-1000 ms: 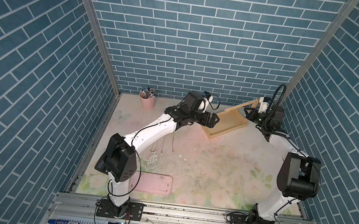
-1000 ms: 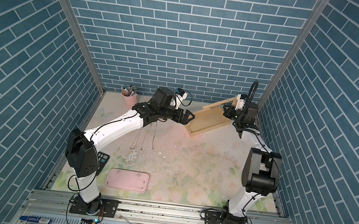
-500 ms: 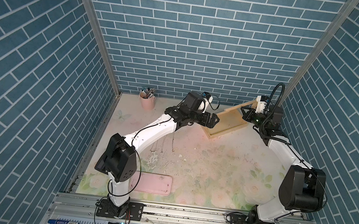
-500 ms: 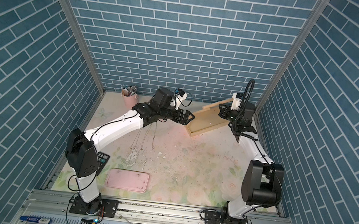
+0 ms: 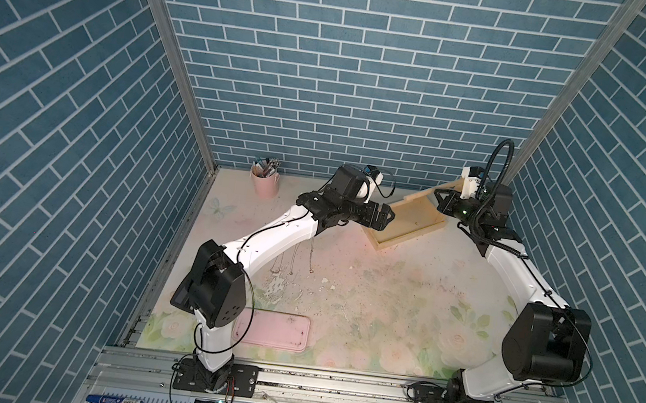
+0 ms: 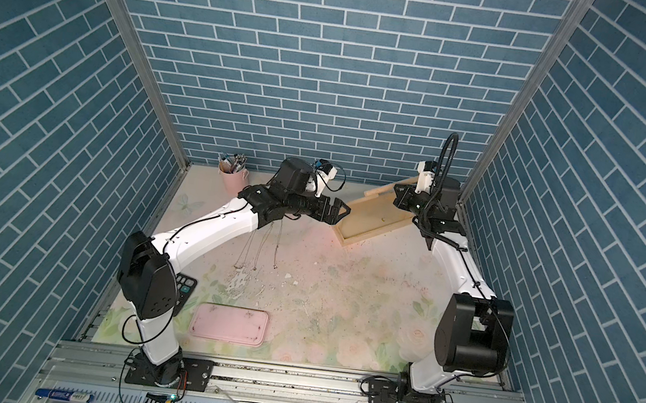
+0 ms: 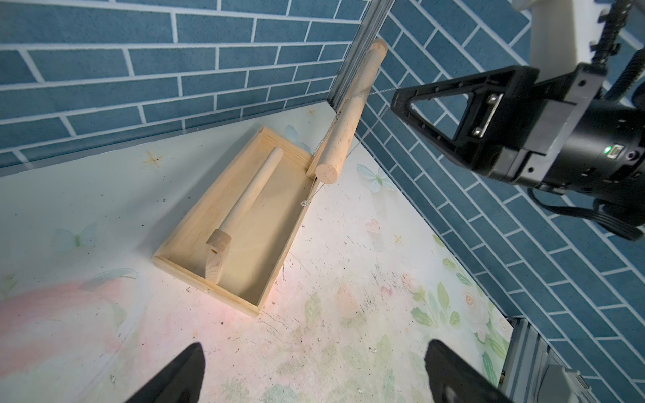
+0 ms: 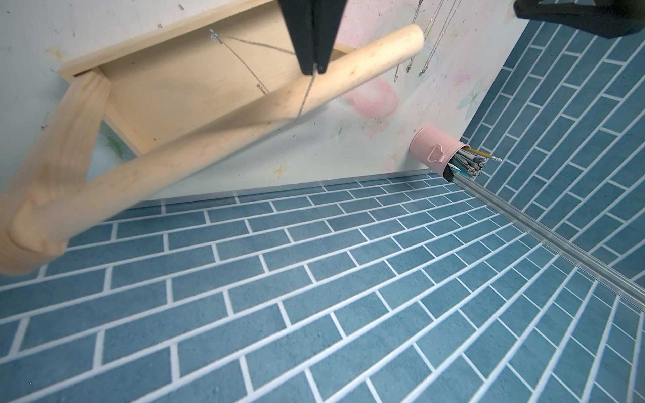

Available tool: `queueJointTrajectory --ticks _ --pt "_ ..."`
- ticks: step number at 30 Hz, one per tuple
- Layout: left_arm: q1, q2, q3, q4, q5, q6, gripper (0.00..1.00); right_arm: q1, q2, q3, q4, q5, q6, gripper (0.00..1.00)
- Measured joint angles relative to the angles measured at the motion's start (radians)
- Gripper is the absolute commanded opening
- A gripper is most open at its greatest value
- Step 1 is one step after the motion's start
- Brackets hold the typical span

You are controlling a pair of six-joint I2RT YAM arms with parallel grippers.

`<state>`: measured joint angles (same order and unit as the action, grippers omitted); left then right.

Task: Take the necklace off the jewelry display stand
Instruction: Take off the necklace from the stand.

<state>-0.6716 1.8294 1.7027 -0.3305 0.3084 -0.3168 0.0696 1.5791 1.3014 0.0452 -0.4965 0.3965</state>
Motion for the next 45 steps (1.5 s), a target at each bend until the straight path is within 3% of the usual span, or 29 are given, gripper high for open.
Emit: queueJointTrajectory --ticks 22,45 --pt "0.000 0.000 0.000 0.000 0.000 -0.005 0.99 0.068 0.001 0.240 -0.161 0.006 -0.063 0.00" --pt "0.000 0.000 -0.015 0.007 0.000 -0.008 0.99 0.149 -0.002 0.316 -0.254 0.029 -0.102 0.00"
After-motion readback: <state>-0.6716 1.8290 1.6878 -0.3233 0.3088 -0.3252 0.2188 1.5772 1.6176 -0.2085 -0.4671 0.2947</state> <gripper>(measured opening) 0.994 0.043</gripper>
